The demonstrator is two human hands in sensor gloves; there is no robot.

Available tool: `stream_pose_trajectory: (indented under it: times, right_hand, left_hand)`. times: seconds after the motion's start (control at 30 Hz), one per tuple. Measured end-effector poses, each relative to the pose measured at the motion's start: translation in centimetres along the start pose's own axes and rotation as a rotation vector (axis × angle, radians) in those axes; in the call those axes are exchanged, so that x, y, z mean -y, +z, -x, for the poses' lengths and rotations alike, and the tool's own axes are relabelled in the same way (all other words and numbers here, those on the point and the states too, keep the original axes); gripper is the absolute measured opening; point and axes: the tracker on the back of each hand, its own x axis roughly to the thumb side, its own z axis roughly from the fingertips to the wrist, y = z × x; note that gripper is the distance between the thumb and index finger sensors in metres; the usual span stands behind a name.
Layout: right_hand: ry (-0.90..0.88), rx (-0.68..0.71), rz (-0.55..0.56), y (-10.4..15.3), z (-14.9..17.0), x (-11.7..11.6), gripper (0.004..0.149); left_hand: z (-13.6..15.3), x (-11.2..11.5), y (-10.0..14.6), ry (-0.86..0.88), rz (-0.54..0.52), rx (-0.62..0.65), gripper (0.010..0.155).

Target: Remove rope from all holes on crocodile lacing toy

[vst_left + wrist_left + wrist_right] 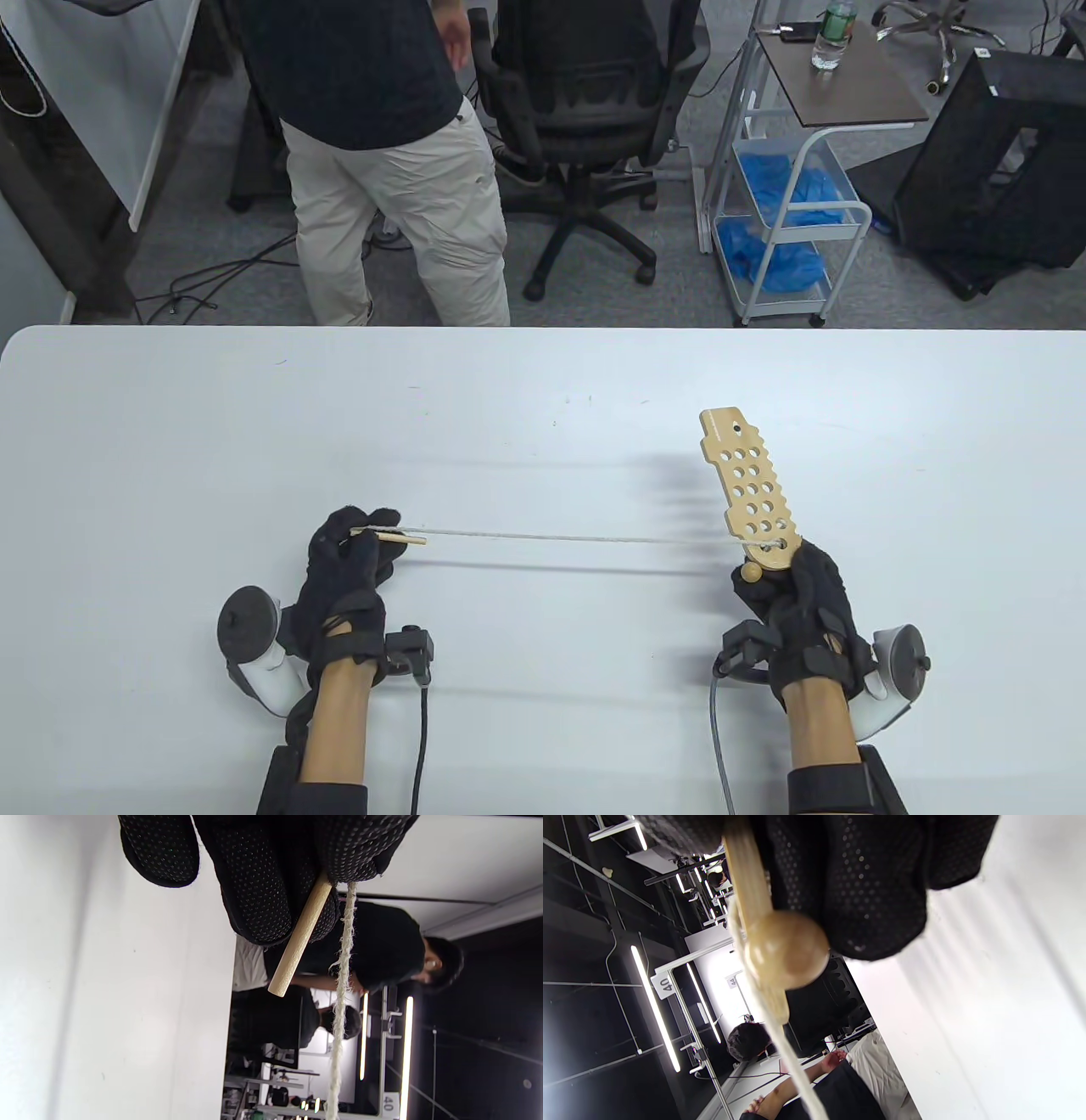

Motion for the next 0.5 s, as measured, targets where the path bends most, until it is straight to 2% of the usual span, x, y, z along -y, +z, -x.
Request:
stream_pose_trajectory:
  times: [0.23, 0.5]
  right_hand:
    - [-0.005, -0.011, 0.016, -0.1, 0.0, 0.3, 0.047]
    - [-0.090, -0.024, 0.031, -0.1, -0.2, 0.9, 0.046]
  left_hand:
    - [0.8, -1.6, 0.2, 0.162, -0.122, -0.059, 0.047]
    - [1.2, -2.5, 0.2, 0.215, -0.175, -0.081, 0.047]
